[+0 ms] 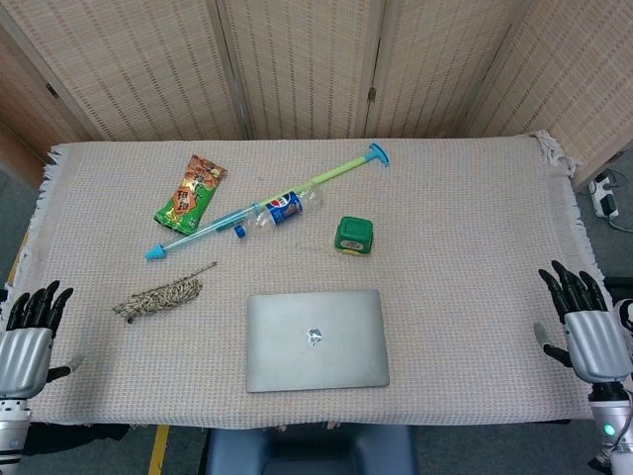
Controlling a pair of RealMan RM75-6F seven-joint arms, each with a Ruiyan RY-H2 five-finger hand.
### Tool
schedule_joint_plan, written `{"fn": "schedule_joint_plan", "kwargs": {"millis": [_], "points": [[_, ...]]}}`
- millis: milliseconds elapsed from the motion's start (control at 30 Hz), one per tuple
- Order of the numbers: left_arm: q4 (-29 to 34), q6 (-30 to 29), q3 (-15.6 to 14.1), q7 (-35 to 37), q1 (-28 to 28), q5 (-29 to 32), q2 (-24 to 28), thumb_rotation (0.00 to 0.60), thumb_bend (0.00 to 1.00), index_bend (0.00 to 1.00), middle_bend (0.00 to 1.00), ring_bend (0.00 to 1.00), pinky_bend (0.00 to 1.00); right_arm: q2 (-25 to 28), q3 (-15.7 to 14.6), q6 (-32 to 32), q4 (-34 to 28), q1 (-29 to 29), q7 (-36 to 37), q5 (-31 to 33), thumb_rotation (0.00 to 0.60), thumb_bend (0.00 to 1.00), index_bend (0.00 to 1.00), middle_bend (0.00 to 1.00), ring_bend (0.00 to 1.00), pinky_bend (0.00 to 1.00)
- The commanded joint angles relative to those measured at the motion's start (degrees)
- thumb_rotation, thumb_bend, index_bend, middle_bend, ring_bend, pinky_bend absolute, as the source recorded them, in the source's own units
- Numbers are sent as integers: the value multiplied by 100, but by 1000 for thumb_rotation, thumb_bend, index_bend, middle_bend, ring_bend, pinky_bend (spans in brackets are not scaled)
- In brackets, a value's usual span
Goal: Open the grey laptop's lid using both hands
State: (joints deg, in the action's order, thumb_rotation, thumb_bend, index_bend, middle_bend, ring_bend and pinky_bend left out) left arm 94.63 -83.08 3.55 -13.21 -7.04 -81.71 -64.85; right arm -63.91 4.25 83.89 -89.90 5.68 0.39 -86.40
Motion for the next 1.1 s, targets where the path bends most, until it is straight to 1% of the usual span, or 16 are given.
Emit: {"fn": "schedule_joint_plan", "kwargs": {"millis": [33,367,600,667,900,1100], "points": [[-57,-11,-11,66,5,-37,-43,600,205,112,22,5,0,15,6,-24,-39,9,-30,26,600,441,0,0,87,0],[-166,-81,13,246,-52,-230,-89,600,206,123,40,24,0,34,-21,27,-94,-6,-20,-28,600,441,0,0,87,0],[-209,31,12,410,-192,-409,-114,600,207,138,55,31,0,36,-37,65,-75,-27,50,-60,600,440,0,0,86,0],[-231,204,39,446,-429,-662,-152,600,207,144,60,33,0,36,-58,73,-64,-21,77,-117,600,441,0,0,88,0],[-179,773,94,683,-1130,-1248,-284,600,207,165,82,40,0,64,-91,17,-47,10,125,-170,600,441,0,0,89,0],[-107,1423,134,905,-1866,-1656,-625,600,207,177,90,43,0,97,-81,-38,-92,76,85,-211,600,441,0,0,90,0]]}}
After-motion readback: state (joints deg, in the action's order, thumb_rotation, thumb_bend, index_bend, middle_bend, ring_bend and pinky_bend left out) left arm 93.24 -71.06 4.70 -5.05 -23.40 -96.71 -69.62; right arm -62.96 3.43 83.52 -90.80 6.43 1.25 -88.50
